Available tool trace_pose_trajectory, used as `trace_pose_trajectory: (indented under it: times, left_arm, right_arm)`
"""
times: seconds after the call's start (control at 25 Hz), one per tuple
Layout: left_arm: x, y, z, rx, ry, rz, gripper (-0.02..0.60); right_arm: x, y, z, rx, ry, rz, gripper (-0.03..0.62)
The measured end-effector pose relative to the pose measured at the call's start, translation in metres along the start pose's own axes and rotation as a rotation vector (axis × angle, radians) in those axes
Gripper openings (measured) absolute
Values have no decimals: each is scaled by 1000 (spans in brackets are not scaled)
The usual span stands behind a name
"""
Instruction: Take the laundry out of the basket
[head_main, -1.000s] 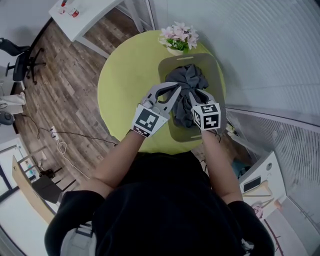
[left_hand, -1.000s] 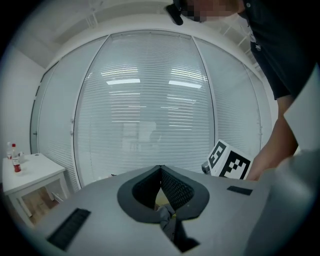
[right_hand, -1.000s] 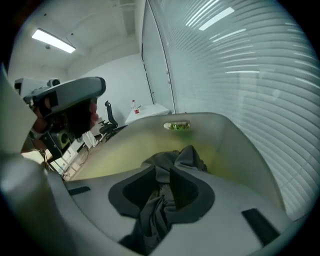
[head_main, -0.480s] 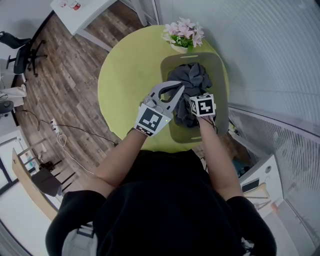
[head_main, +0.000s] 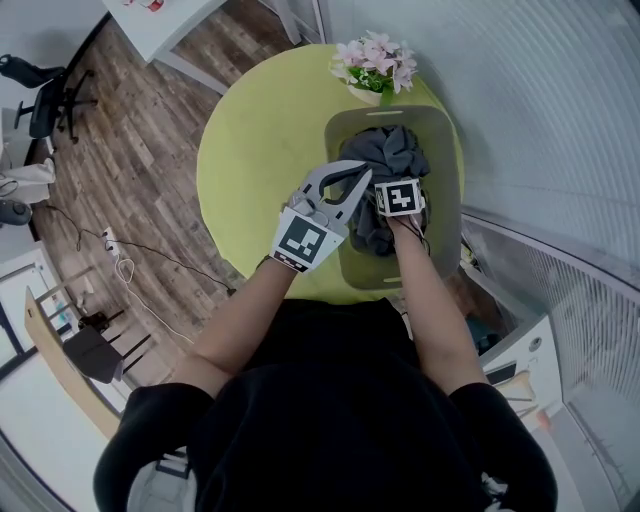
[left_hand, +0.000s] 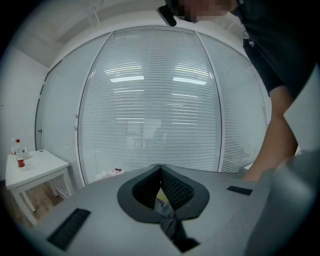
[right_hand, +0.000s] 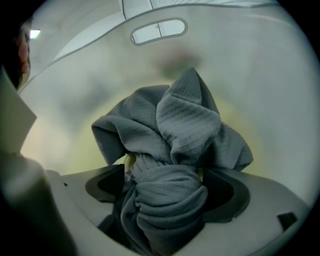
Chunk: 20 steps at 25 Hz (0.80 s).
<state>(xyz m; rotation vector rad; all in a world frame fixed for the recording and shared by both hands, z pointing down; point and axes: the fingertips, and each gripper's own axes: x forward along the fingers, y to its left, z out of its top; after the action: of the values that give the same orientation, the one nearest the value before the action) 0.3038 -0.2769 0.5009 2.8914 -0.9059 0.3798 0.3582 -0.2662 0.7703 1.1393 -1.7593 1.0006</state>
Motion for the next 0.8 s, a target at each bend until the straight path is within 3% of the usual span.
trace_pose_trajectory:
  times: [0.24,0.6,0.8]
  left_arm:
    - [-2,6,-4,-14,6,22,6]
    - [-13,13,-7,-26,20,63,7]
    - [-21,13,-11,-27,31,86,6]
  right_arm:
    - [20,-9,-7,-19,60,-45,469]
    - [37,-9,-8,-65,108,-7,471]
    - [33,-7,-7,-111,96,-2,409]
